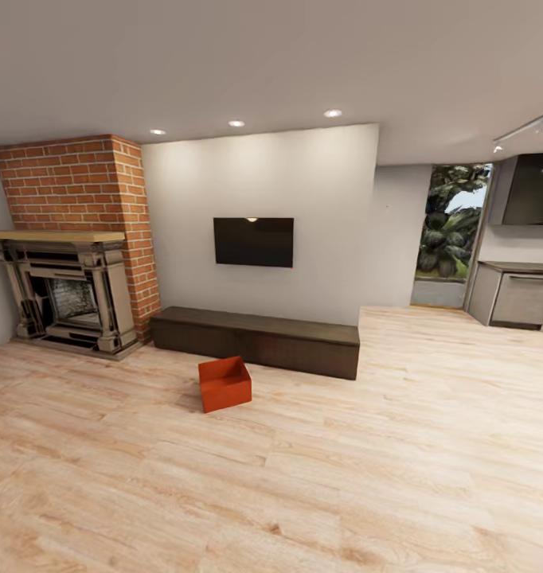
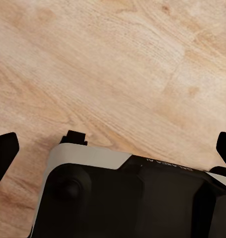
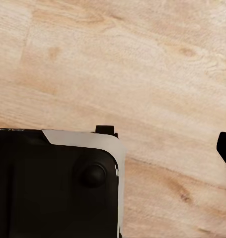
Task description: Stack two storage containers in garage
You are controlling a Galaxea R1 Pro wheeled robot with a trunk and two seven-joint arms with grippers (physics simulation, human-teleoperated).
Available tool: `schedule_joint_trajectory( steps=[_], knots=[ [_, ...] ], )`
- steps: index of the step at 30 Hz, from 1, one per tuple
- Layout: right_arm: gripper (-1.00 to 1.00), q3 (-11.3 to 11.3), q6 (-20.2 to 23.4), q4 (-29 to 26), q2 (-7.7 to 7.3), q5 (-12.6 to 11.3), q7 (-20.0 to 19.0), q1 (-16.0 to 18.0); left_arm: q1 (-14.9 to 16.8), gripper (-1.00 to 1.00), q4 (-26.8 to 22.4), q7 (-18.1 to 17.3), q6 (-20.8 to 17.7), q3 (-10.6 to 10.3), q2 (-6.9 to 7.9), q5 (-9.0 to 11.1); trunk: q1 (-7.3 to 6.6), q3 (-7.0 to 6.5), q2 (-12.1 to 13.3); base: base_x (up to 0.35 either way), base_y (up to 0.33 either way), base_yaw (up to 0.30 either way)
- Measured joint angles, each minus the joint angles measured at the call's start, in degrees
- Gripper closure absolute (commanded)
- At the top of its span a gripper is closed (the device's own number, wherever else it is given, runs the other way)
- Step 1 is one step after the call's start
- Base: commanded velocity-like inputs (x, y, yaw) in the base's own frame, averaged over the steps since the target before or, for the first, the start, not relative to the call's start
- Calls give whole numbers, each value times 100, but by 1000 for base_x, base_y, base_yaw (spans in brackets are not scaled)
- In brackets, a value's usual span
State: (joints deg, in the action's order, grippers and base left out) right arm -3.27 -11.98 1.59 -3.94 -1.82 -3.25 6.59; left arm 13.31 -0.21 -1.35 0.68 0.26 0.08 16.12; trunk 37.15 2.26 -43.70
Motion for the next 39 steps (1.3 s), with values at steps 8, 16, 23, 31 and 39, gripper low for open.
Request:
schedule_joint_trajectory(
  steps=[8, 16, 23, 31, 39],
  knots=[
    [-100, -1, 0, 0, 0, 0, 0, 0, 0, -100, 0, 0, 2, 0, 0, 0, 0, 0, 0, 325, 0, 0],
    [-100, 0, -1, 0, 0, 0, 0, 0, 0, -100, 0, 0, 2, 0, 0, 0, 0, 0, 0, 325, 0, 0],
    [-100, 0, 0, 0, 0, 0, 0, 0, 0, -100, 0, 0, -3, 0, 0, 0, 0, 0, 0, 325, 0, 0],
    [-100, 0, 0, 0, 0, 0, 0, 0, 0, -100, 0, 0, -4, 0, -11, -5, 0, 0, 0, 325, 0, 0],
    [-100, -1, 0, 0, 0, 0, 0, 0, 0, -100, 0, 0, -4, 0, -16, -5, 0, 0, 0, 325, 0, 0]
  ],
)
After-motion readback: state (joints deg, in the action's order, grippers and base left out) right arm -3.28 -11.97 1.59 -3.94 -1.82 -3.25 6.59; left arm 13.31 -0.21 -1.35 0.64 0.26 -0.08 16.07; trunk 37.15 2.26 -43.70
